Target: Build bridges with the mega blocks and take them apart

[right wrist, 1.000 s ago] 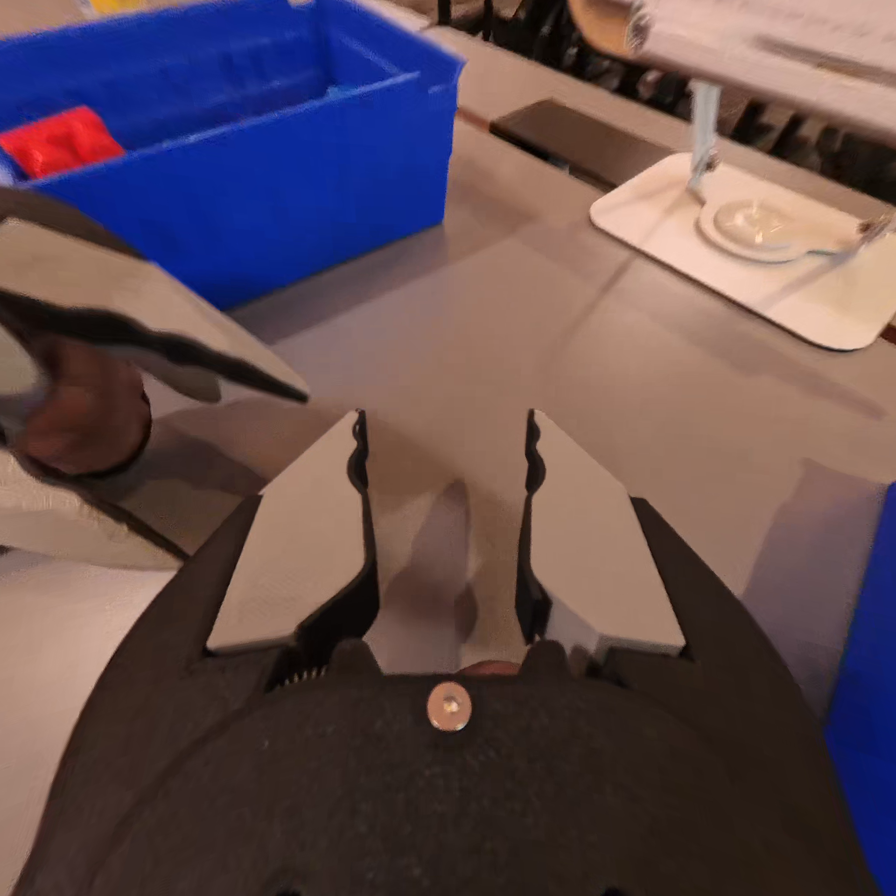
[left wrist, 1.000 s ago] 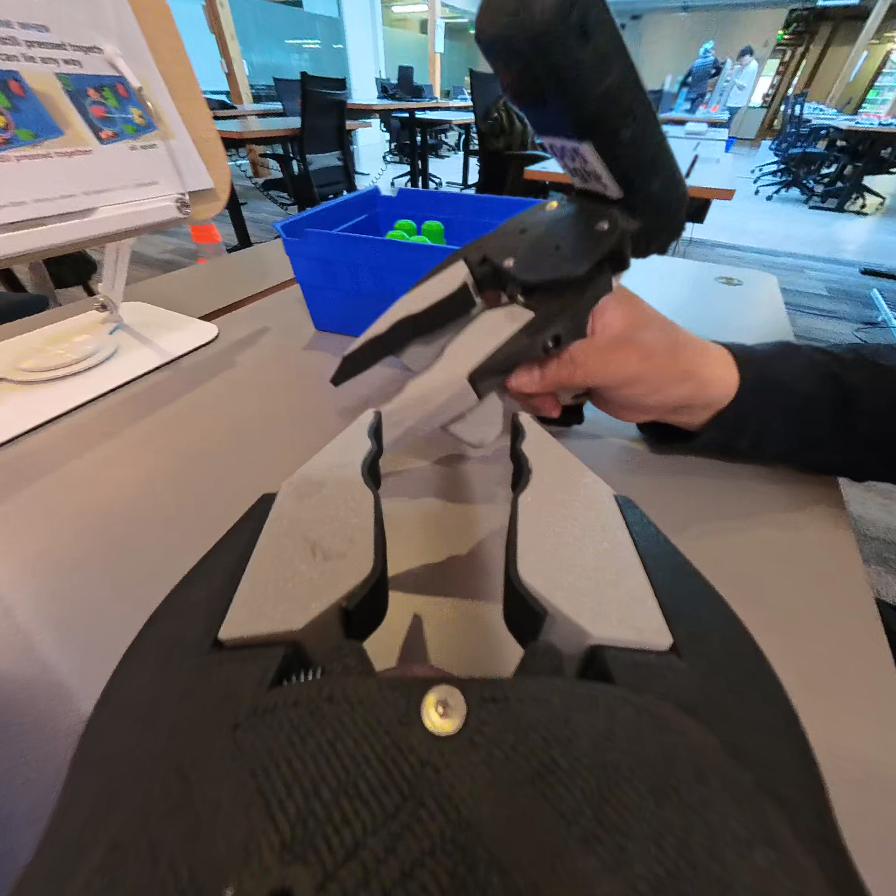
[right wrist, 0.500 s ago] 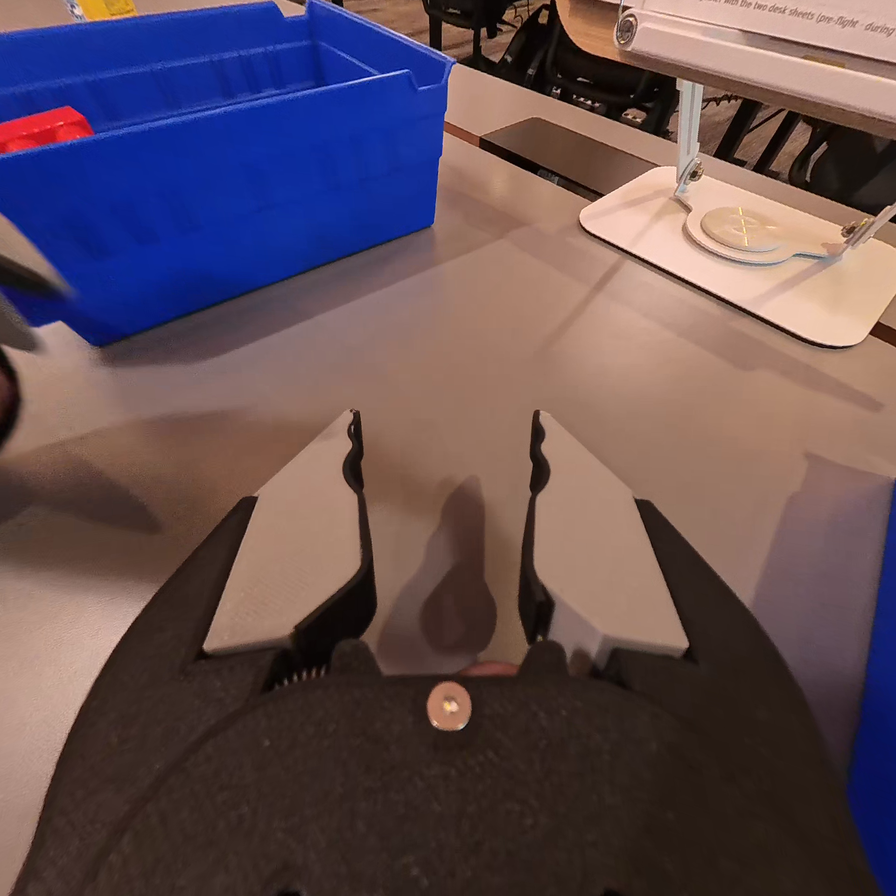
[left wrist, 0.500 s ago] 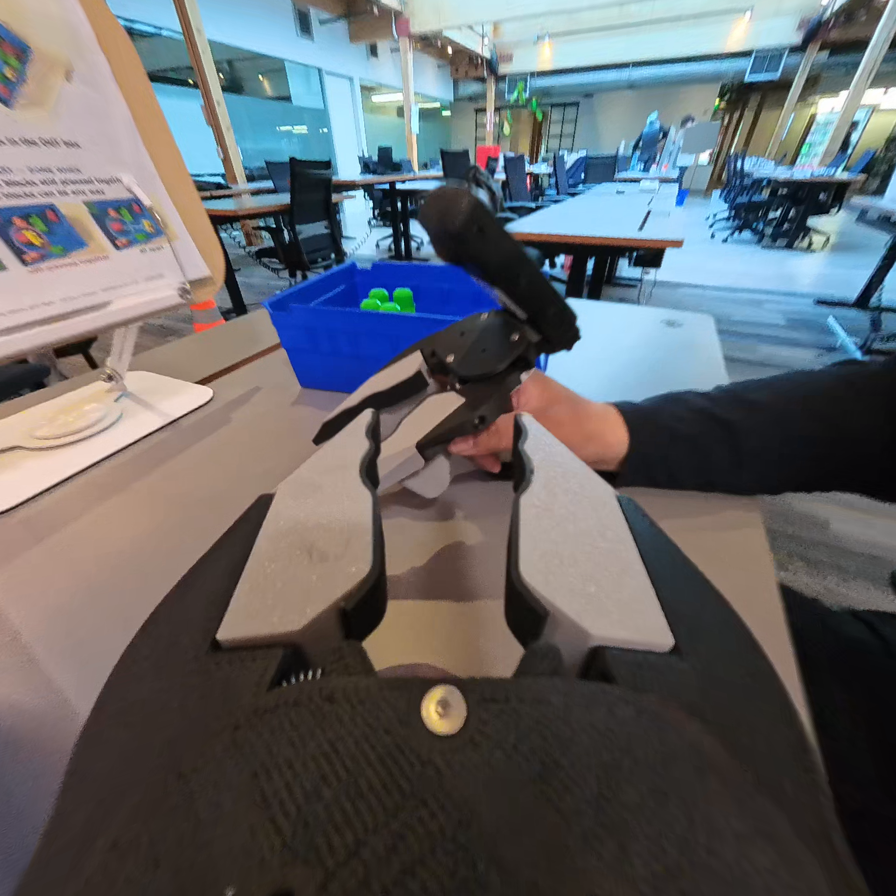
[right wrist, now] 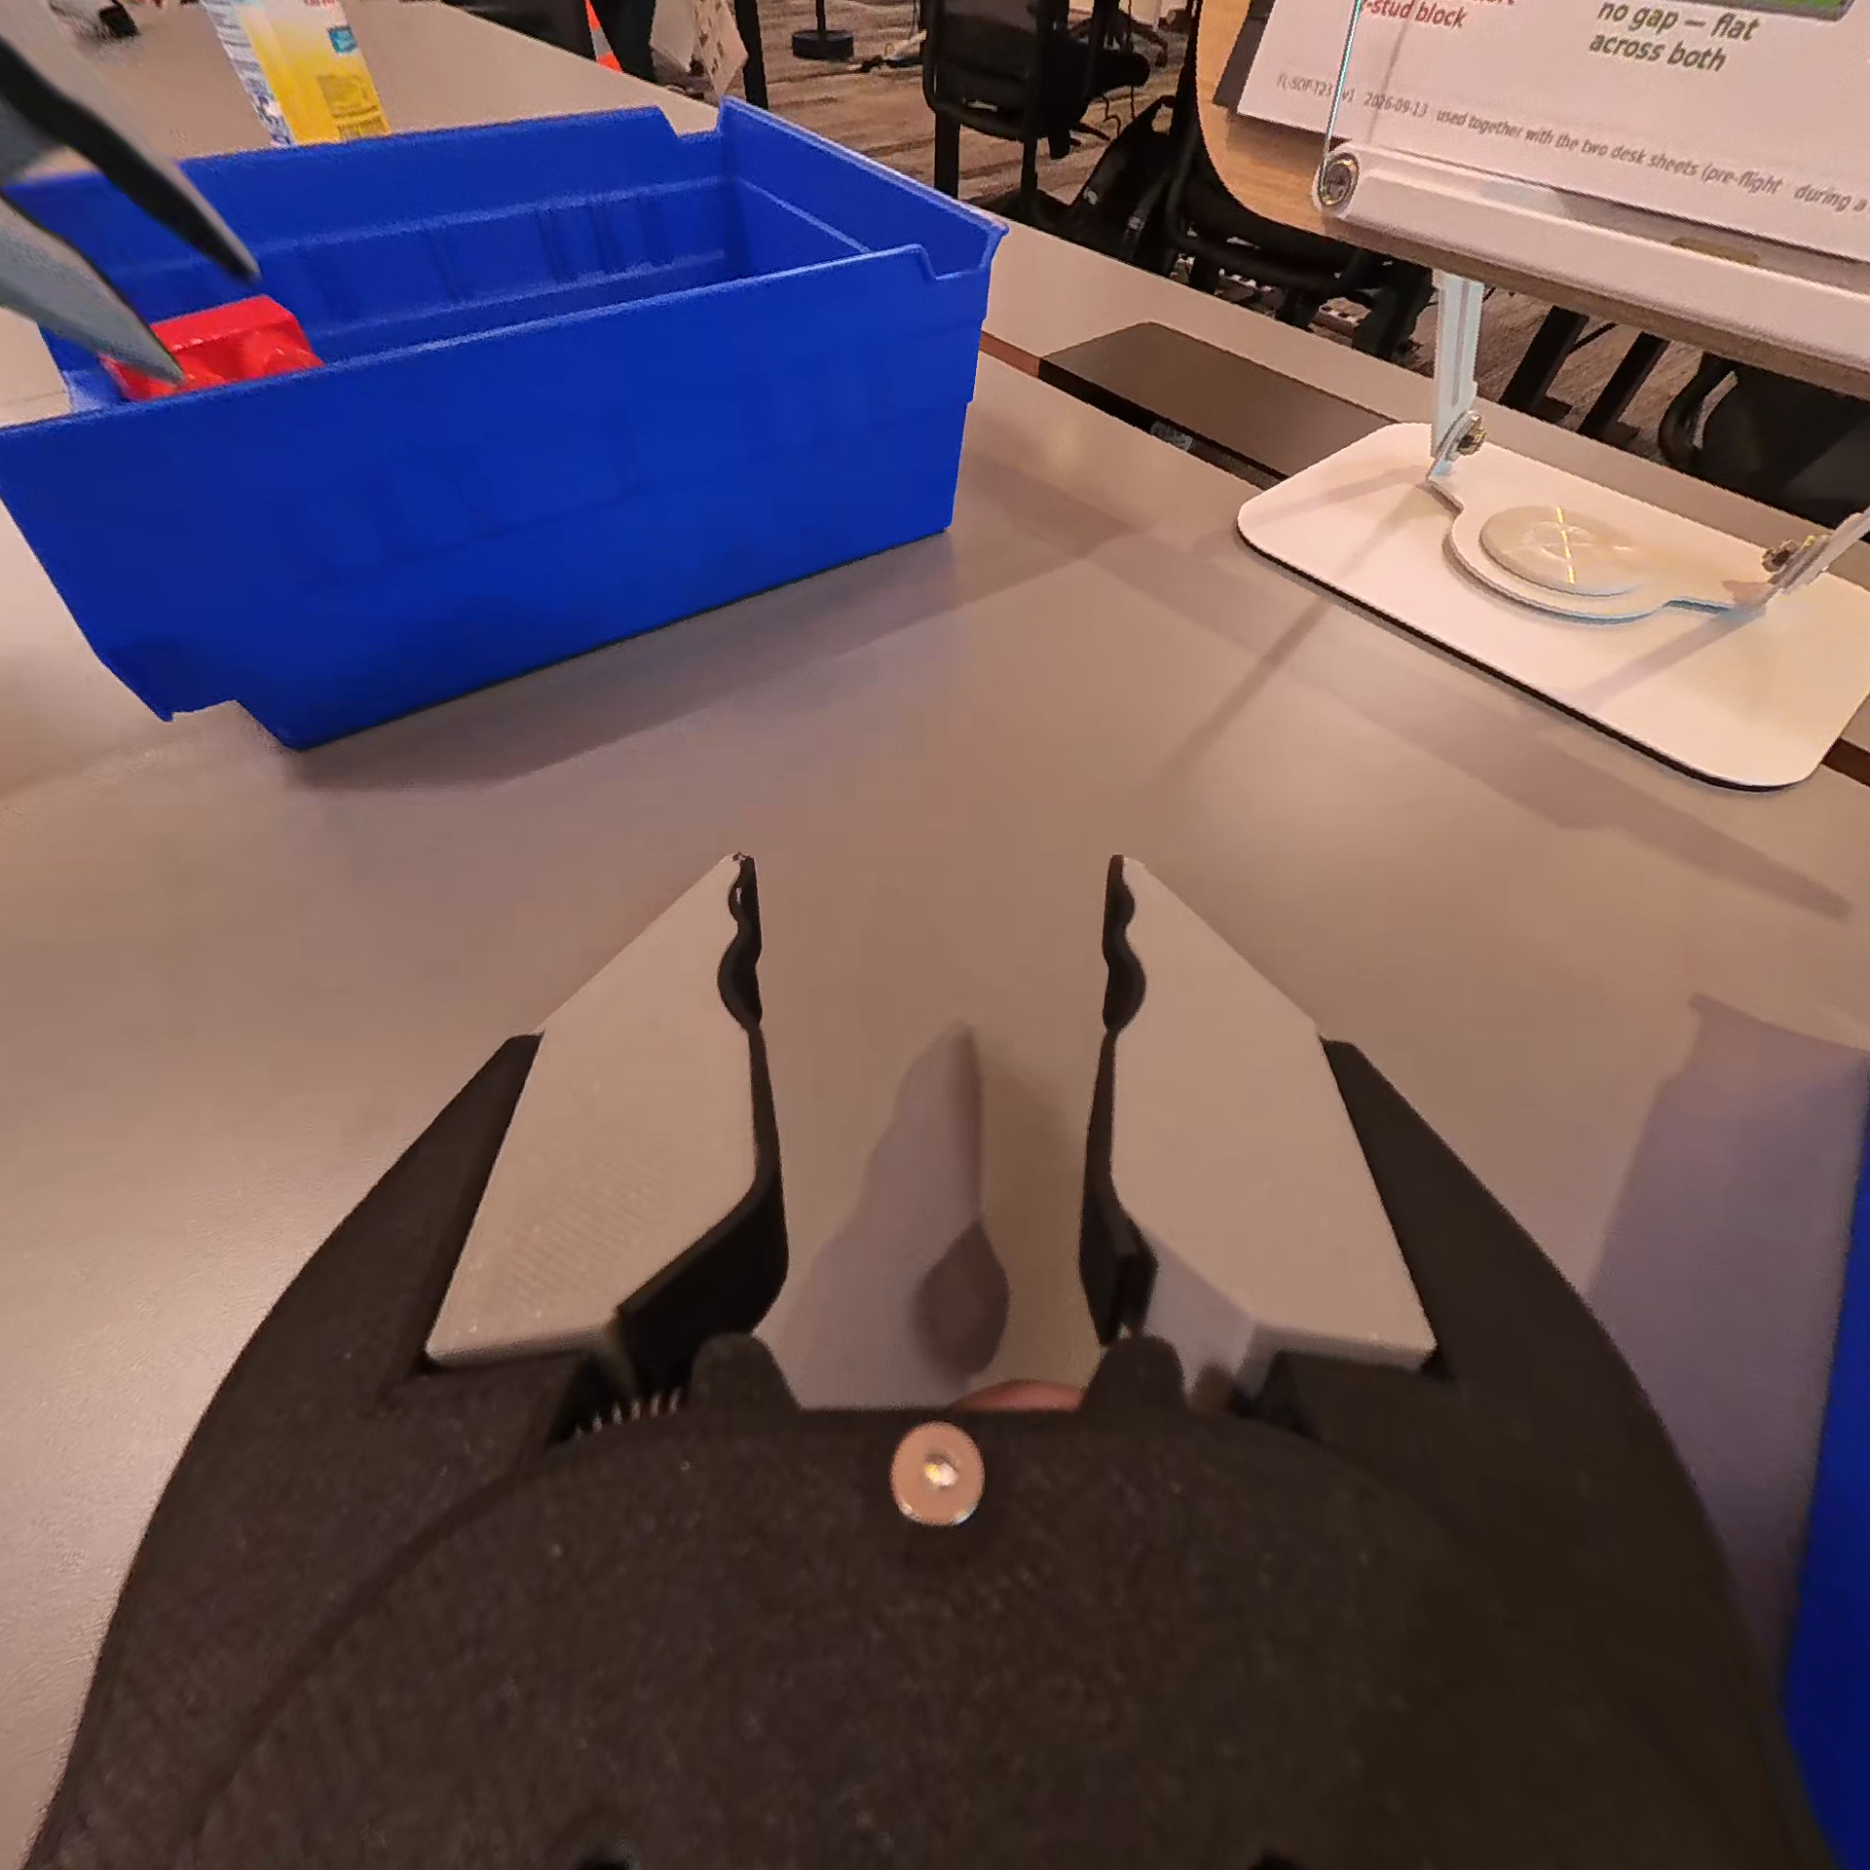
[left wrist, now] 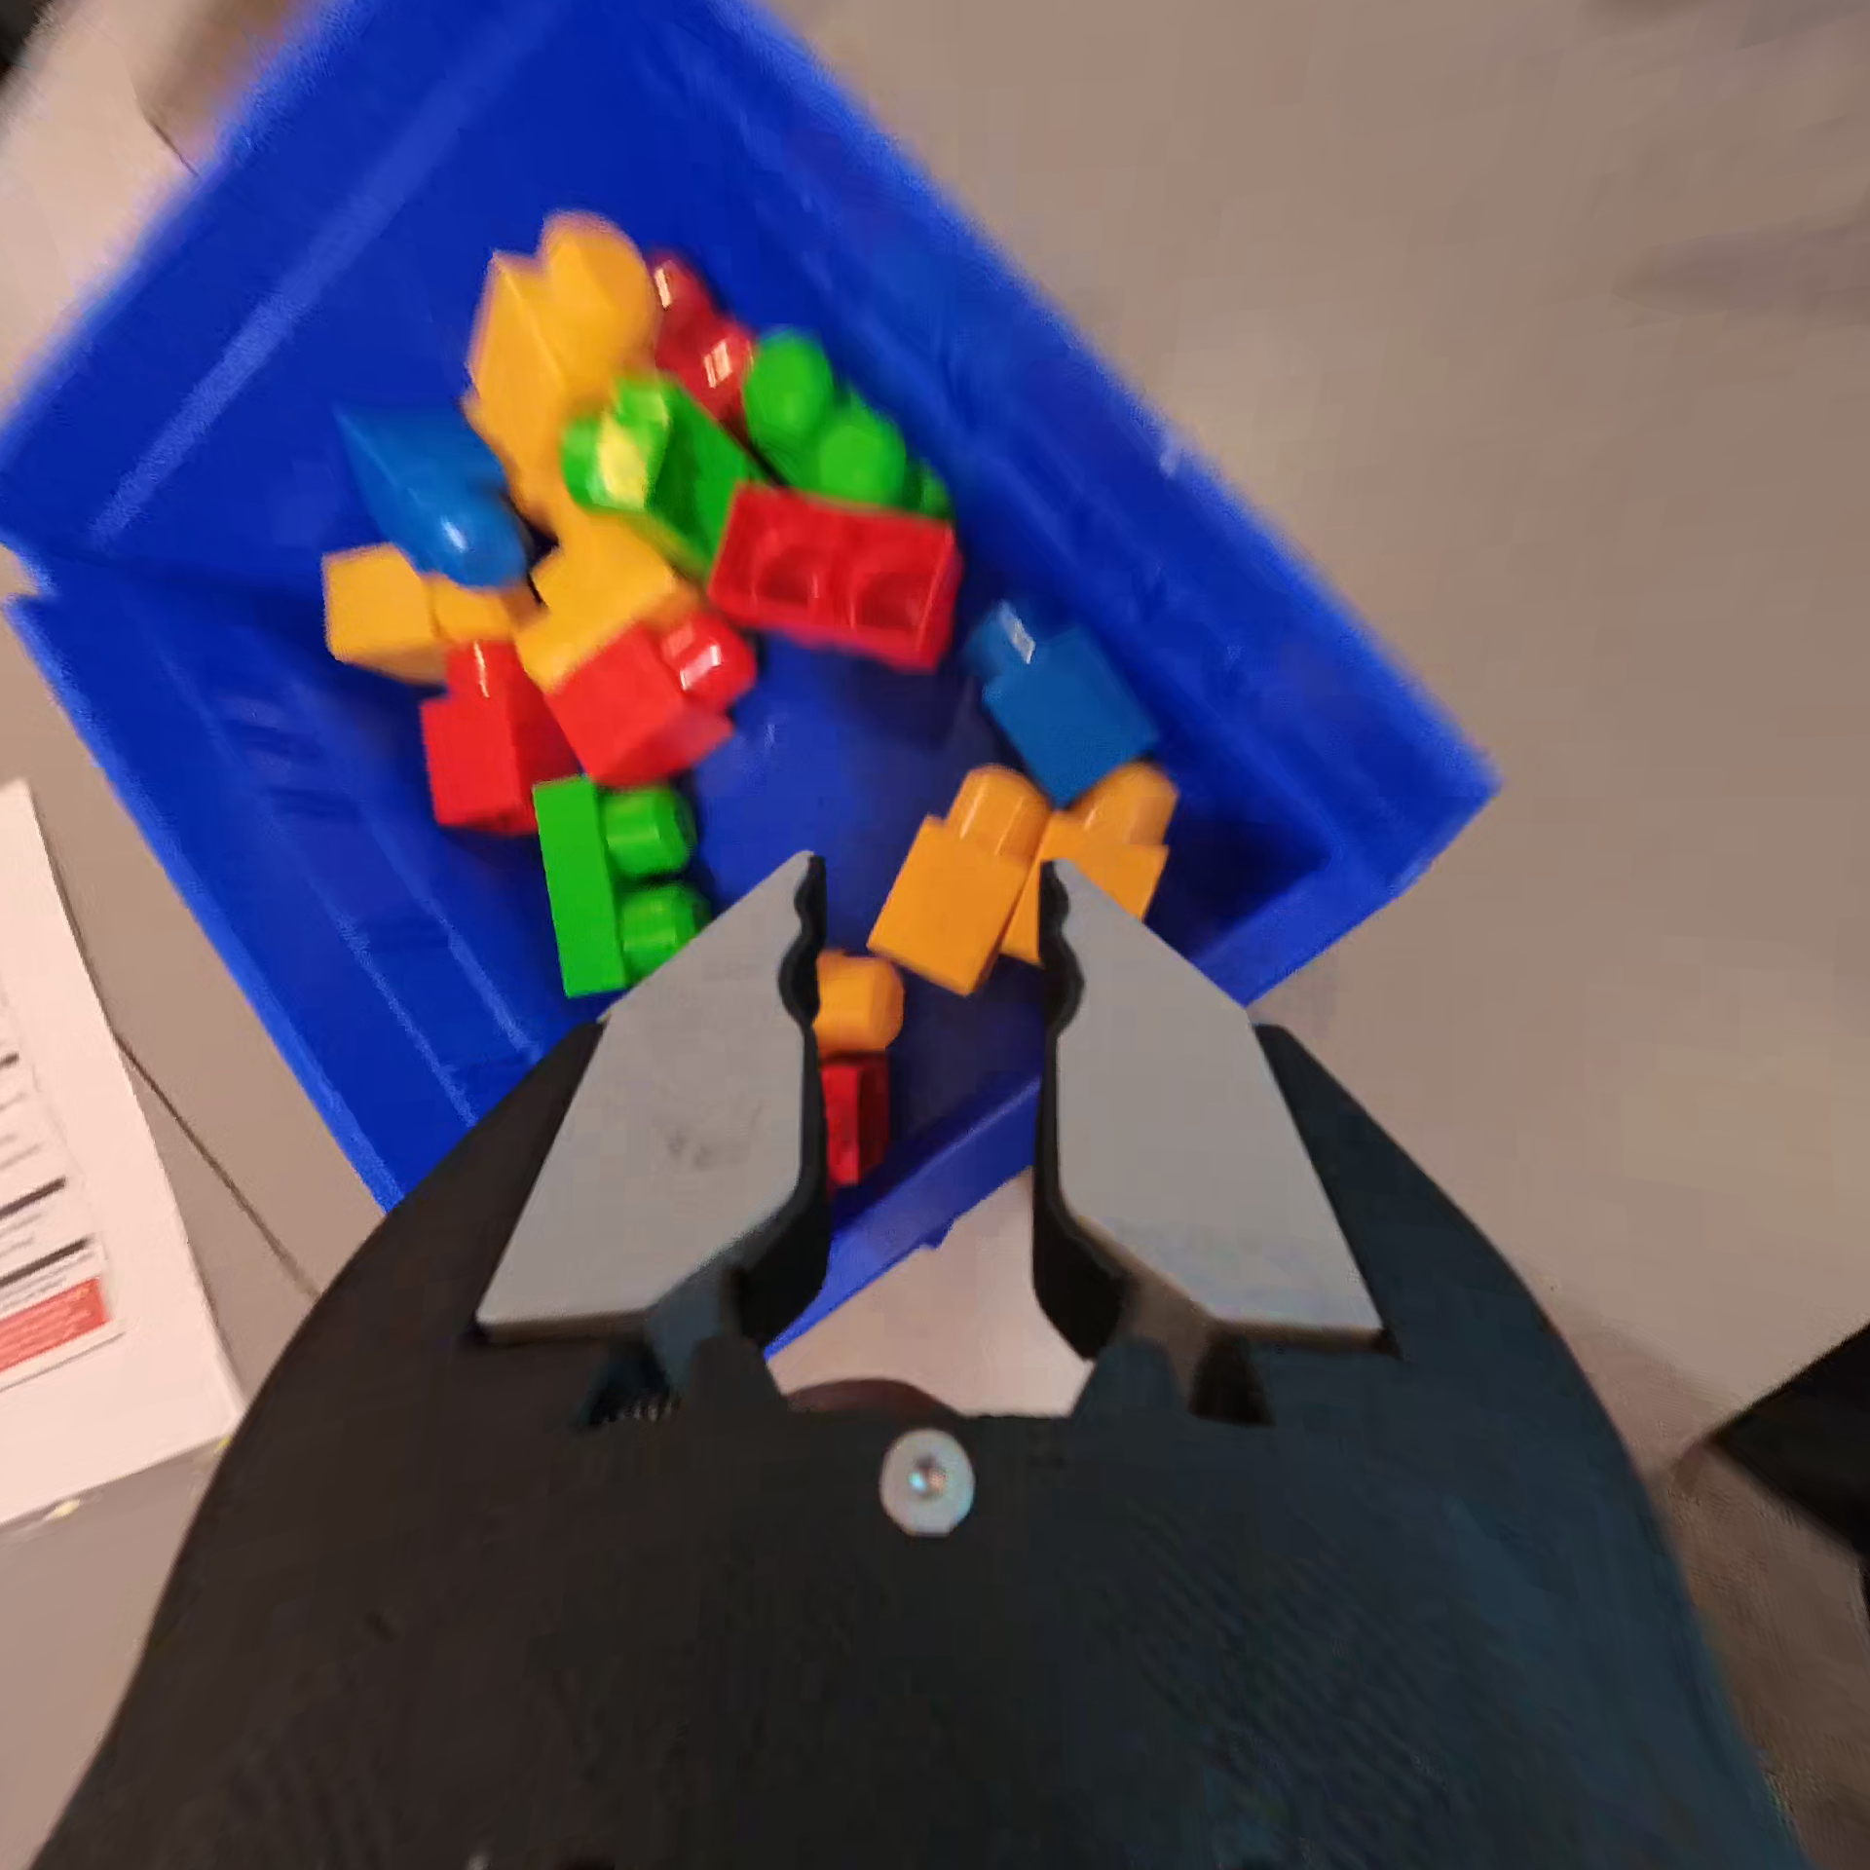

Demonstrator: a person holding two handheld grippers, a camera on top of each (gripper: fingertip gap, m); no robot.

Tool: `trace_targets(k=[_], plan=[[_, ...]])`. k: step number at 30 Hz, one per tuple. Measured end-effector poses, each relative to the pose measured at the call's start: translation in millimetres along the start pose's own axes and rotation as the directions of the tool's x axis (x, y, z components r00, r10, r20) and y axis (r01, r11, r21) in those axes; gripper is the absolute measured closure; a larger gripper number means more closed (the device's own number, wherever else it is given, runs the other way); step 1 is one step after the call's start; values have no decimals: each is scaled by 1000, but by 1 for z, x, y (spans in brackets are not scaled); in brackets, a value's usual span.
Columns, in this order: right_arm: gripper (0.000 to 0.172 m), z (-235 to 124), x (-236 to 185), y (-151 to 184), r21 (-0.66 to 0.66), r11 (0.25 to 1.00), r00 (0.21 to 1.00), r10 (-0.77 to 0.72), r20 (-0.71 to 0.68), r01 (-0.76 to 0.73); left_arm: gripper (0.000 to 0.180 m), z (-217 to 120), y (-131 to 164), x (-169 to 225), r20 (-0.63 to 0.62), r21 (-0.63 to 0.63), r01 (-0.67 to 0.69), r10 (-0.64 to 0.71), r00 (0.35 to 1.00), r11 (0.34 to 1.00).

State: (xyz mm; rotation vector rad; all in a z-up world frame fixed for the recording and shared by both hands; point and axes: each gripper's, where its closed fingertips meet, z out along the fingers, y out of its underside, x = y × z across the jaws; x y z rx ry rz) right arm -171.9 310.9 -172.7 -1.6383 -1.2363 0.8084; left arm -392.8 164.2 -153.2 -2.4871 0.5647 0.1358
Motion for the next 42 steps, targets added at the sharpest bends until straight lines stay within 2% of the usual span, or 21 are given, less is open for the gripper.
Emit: trace_targets(k=[2,5,6,8,10,12,17,19,22,25,28,30,33,34,38,42], plan=[[106,0,1,0,1,1000,1000,5,-1,-5,137,14,22,-4,-9,-139,-64,63,998,988],[106,-1,2,0,3,1000,1000,17,2,-17,135,29,35,0,-66,-237,-132,119,991,963],[106,0,3,0,2,1000,1000,20,3,-20,134,33,38,1,-83,-263,-146,129,988,954],[107,0,3,1,-1,1000,1000,24,4,-24,145,37,32,3,-114,-255,-168,143,983,952],[107,1,3,2,-3,1000,1000,29,9,-29,134,42,31,-7,-85,-284,-189,171,982,940],[107,1,3,3,-7,999,999,33,13,-33,133,48,37,-9,-99,-338,-218,196,976,915],[107,1,3,4,-8,999,999,37,18,-37,142,66,55,-6,-149,-452,-302,263,953,839],[107,1,3,3,-8,999,999,39,19,-39,145,69,44,-2,-151,-403,-294,254,955,867],[107,1,3,4,-11,999,999,41,22,-40,146,66,38,-3,-143,-370,-320,287,947,872],[108,1,2,4,-13,999,999,41,30,-41,146,55,28,-11,-87,-311,-284,271,959,907],[108,1,-2,3,-9,999,997,49,58,-48,146,32,8,-21,-18,-152,-207,207,978,966],[108,-1,-9,-3,17,997,992,68,105,-70,146,10,-14,-29,48,18,-155,154,987,988],[108,-8,-25,-17,68,988,968,118,222,-136,146,-25,-60,-9,63,308,-110,95,994,945],[108,-11,-33,-22,84,982,951,140,277,-169,146,-32,-73,4,67,366,-124,107,992,922],[105,-26,-59,-45,137,949,867,194,459,-285,146,-30,-116,55,153,436,-225,175,973,871],[102,-39,-68,-62,185,920,832,211,513,-347,147,-1,-151,103,137,480,-216,171,976,850]])
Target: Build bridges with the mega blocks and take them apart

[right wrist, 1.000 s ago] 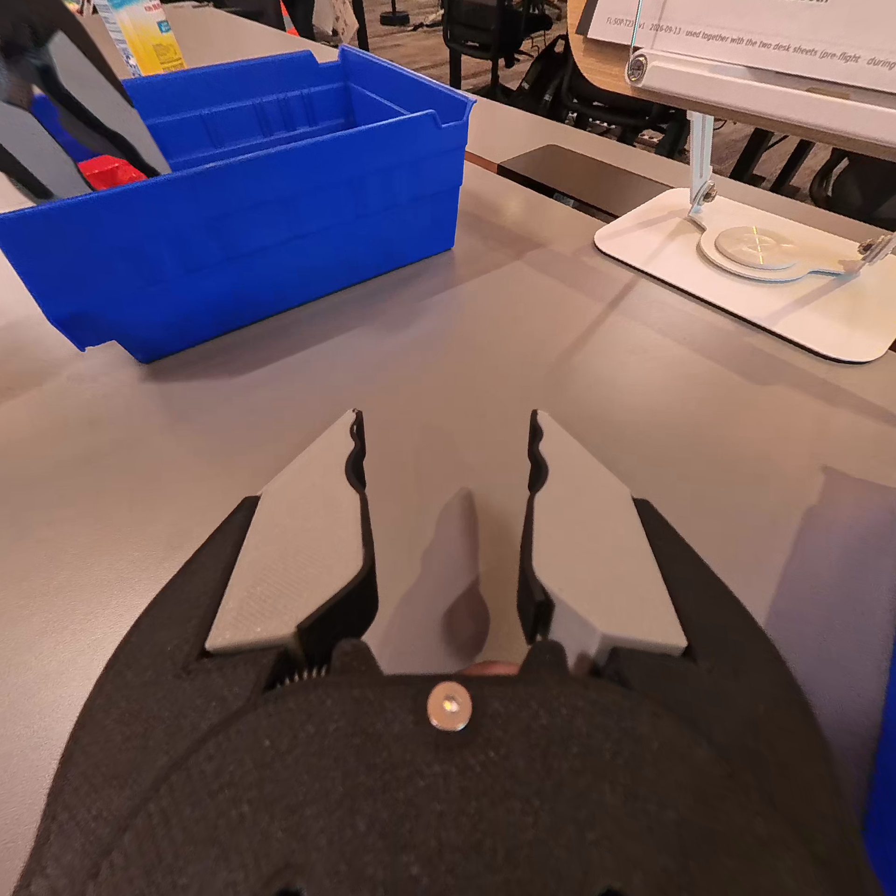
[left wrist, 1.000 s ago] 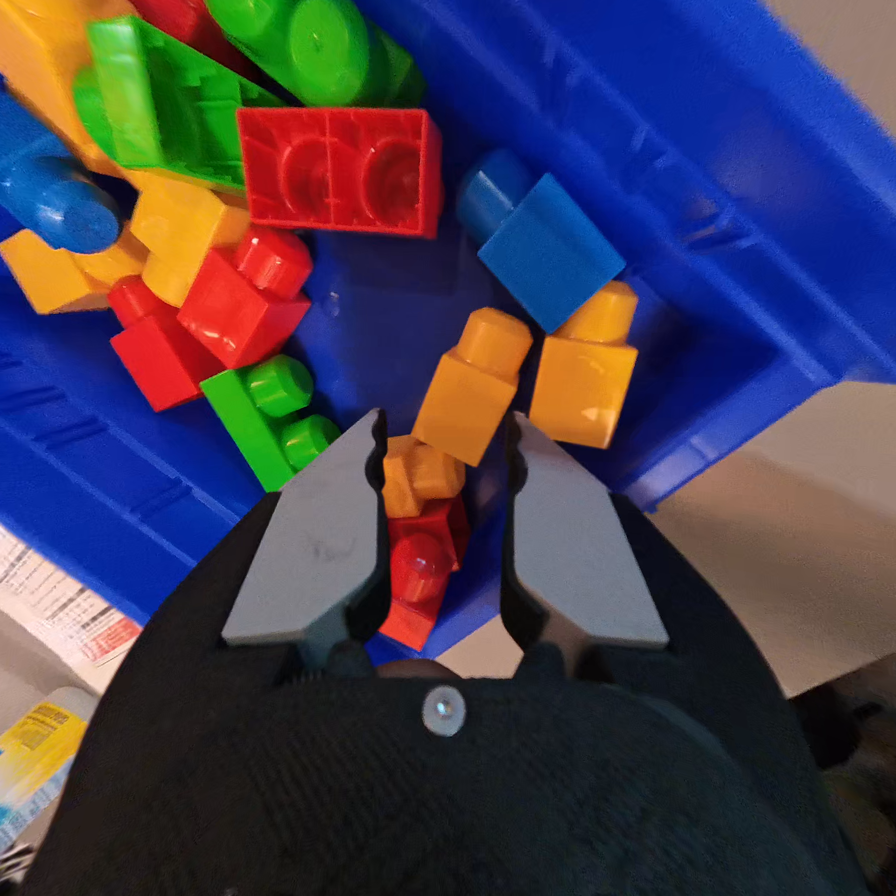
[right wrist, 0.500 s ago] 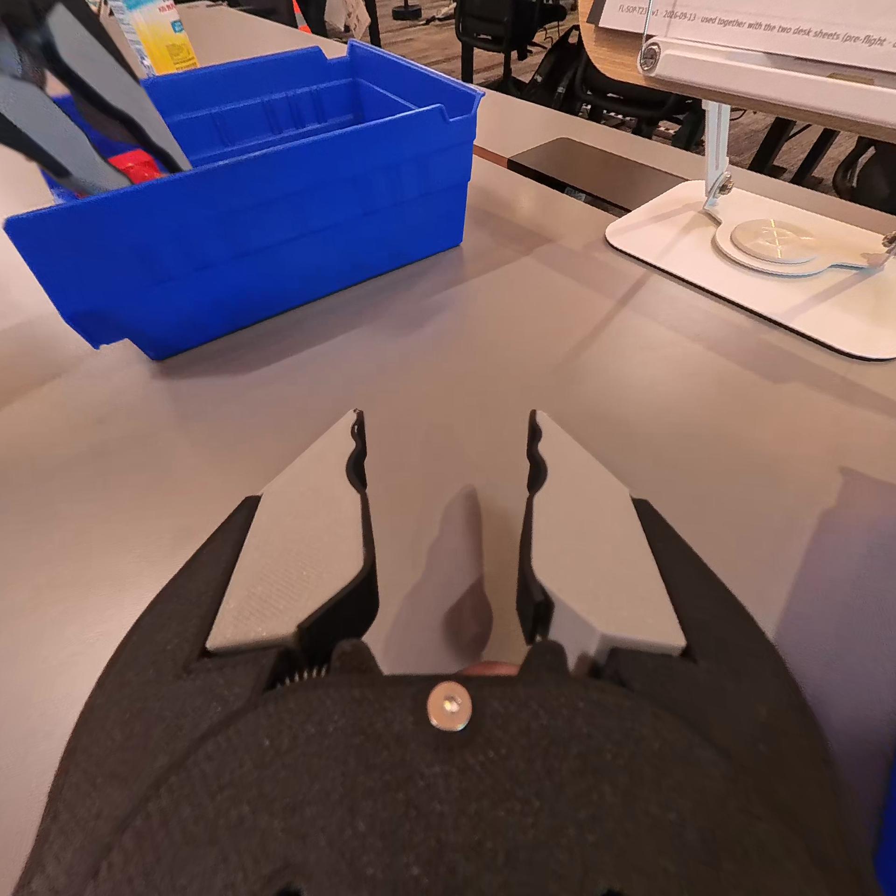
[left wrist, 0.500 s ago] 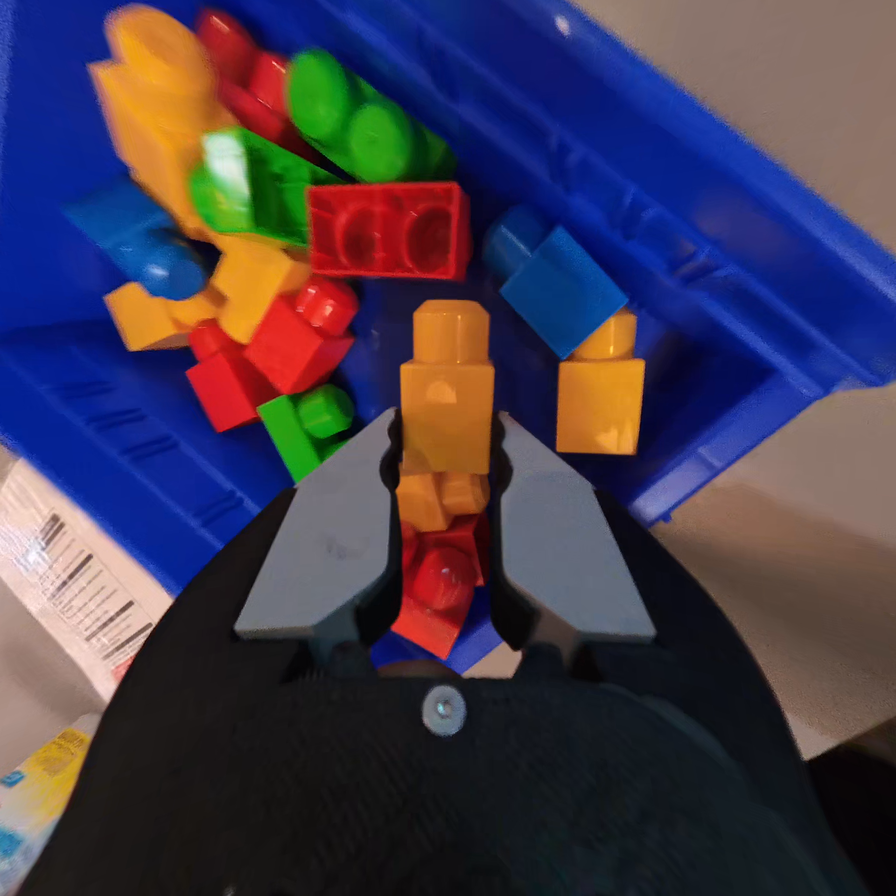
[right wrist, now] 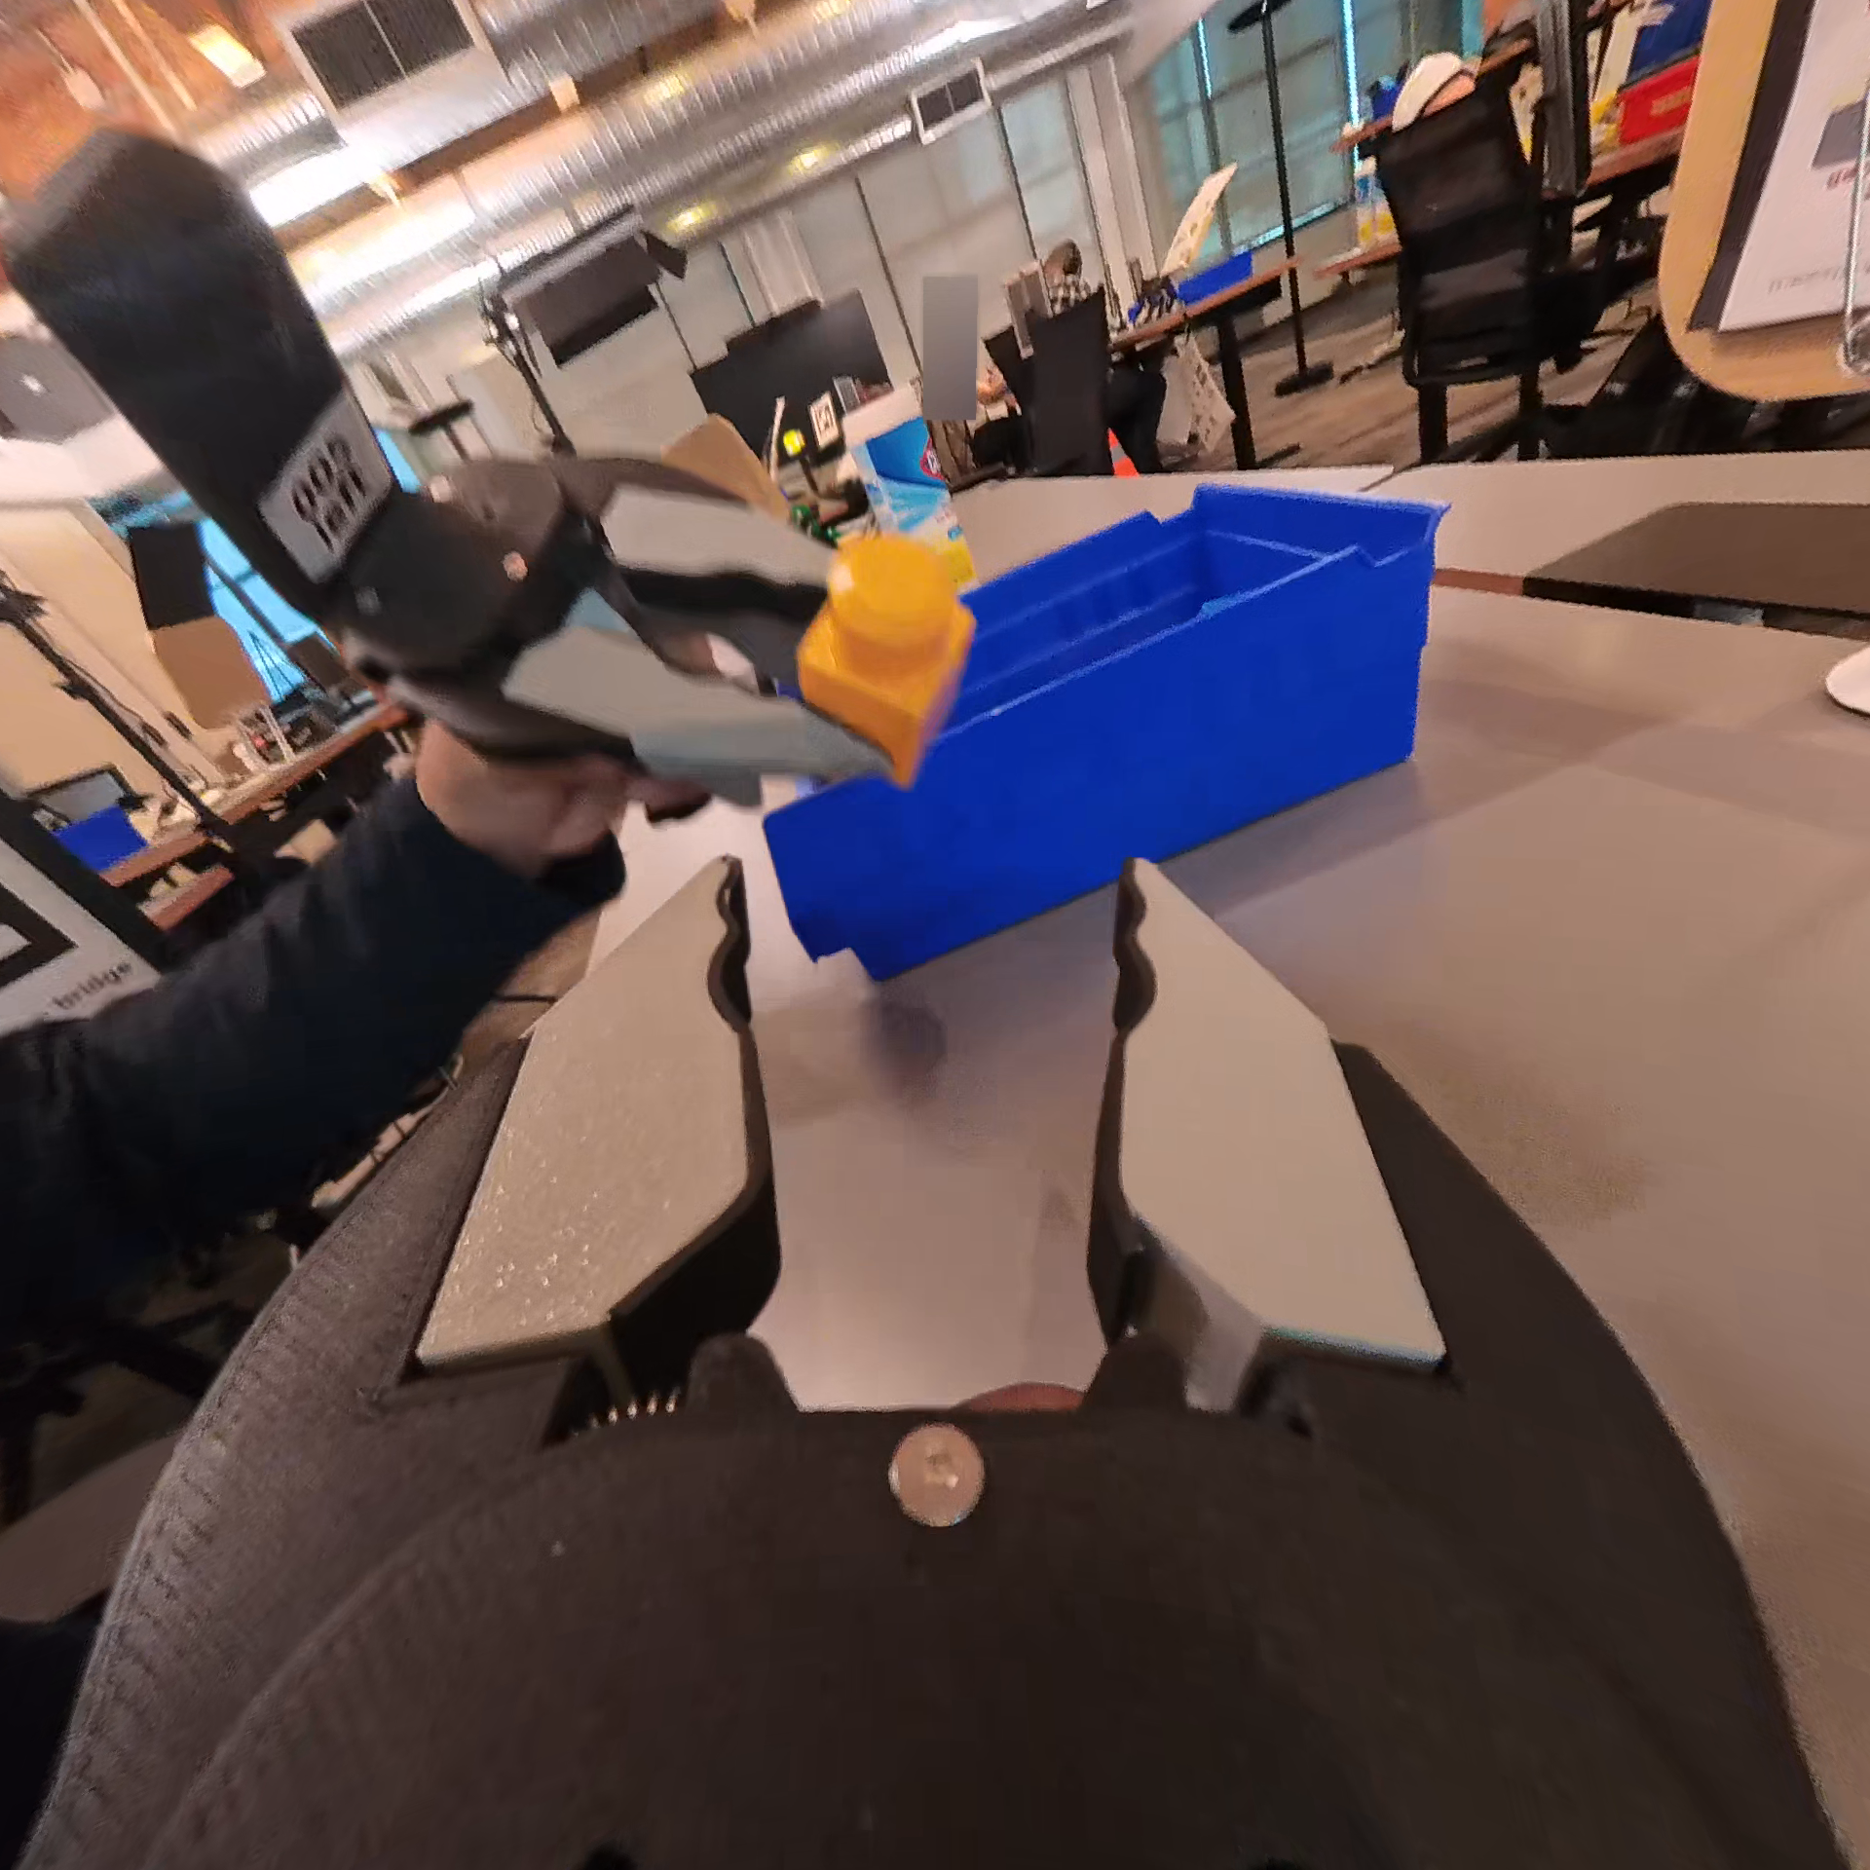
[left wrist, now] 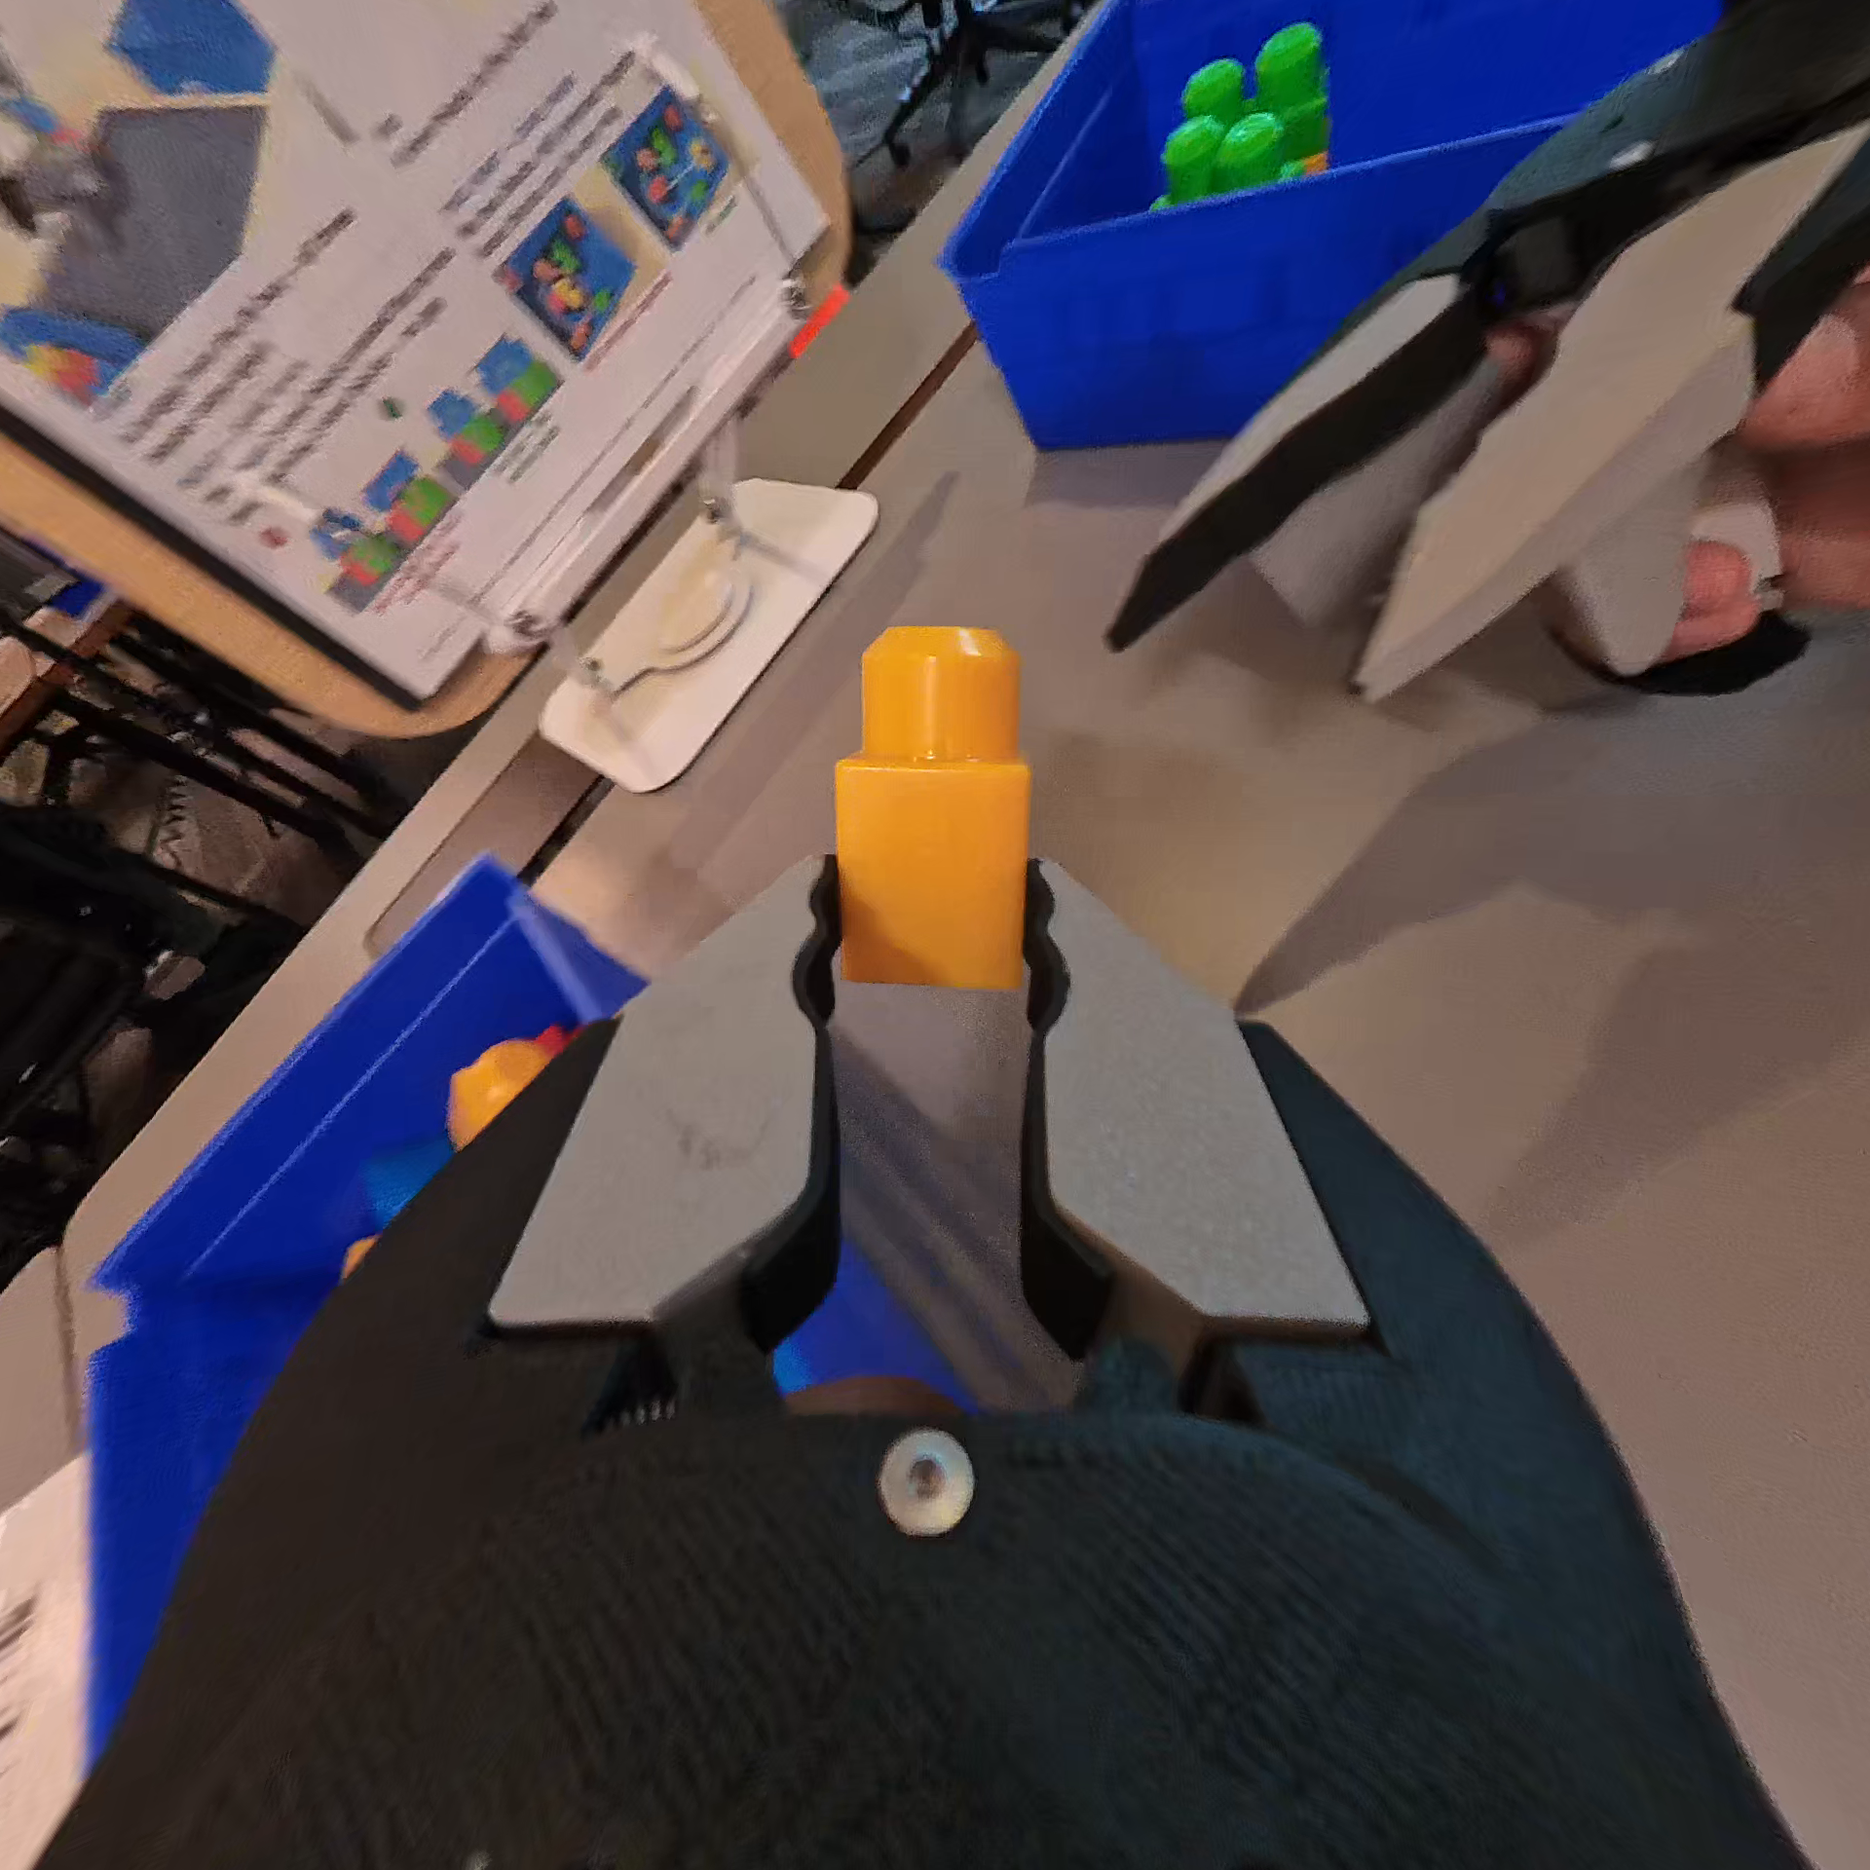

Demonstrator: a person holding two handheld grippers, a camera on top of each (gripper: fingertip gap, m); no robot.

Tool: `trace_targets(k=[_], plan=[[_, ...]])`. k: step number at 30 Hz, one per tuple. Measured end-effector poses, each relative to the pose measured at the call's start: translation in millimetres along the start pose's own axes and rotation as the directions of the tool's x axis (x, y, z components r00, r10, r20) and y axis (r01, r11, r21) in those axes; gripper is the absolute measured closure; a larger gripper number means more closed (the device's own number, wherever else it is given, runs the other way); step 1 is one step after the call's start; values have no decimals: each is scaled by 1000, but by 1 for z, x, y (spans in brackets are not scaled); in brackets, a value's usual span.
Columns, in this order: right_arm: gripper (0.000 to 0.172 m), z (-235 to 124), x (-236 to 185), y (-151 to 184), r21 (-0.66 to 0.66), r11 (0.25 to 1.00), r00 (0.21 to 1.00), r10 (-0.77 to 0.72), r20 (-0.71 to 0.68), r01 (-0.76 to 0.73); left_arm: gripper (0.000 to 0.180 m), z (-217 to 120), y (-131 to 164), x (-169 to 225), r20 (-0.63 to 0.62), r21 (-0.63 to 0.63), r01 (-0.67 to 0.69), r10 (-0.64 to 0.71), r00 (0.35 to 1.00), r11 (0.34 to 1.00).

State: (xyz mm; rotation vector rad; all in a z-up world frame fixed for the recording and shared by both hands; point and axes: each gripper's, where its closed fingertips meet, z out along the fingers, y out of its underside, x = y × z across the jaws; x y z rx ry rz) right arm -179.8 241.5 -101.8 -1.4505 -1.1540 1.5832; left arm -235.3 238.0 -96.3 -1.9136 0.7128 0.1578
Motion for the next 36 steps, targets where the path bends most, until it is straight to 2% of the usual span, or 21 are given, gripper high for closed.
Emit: trace_targets(k=[4,8,10,15,18,20,22,24,26,30,31,33,36], plan=[[102,-4,1,-6,28,999,999,35,0,-35,147,36,-4,44,-51,-13,-31,31,998,999],[124,-3,24,14,-67,994,992,75,-99,-82,147,52,-9,52,0,15,-22,22,1000,1000],[136,-2,26,18,-69,993,992,85,-95,-91,147,56,-9,54,16,5,-17,17,1000,1000],[138,-6,37,26,-154,988,981,-22,-190,-8,147,62,2,59,13,-39,25,-25,1000,999],[138,-16,59,30,-257,962,927,-181,-329,97,142,51,9,57,-16,-67,157,-158,987,985],[138,-24,74,39,-371,919,875,-285,-392,133,136,32,9,50,-38,-62,219,-222,974,974],[138,-28,85,56,-478,873,855,-319,-410,96,136,6,6,29,-10,-33,243,-243,970,970],[137,-27,88,73,-526,849,870,-289,-399,41,139,-19,8,2,24,-24,254,-253,967,967],[139,-26,92,85,-556,831,874,-279,-398,12,141,-38,25,-15,-4,-100,249,-250,968,963],[135,-26,96,93,-617,785,848,-357,-391,46,137,-57,96,-33,-99,-383,132,-183,978,914],[133,-25,95,93,-619,783,845,-367,-388,55,133,-57,97,-35,-132,-357,166,-225,965,919],[130,-23,93,92,-618,783,844,-377,-382,71,141,-59,106,-43,-157,-380,236,-313,937,895],[129,-23,92,89,-610,788,839,-391,-379,91,137,-59,115,-58,-130,-400,218,-290,948,890]])
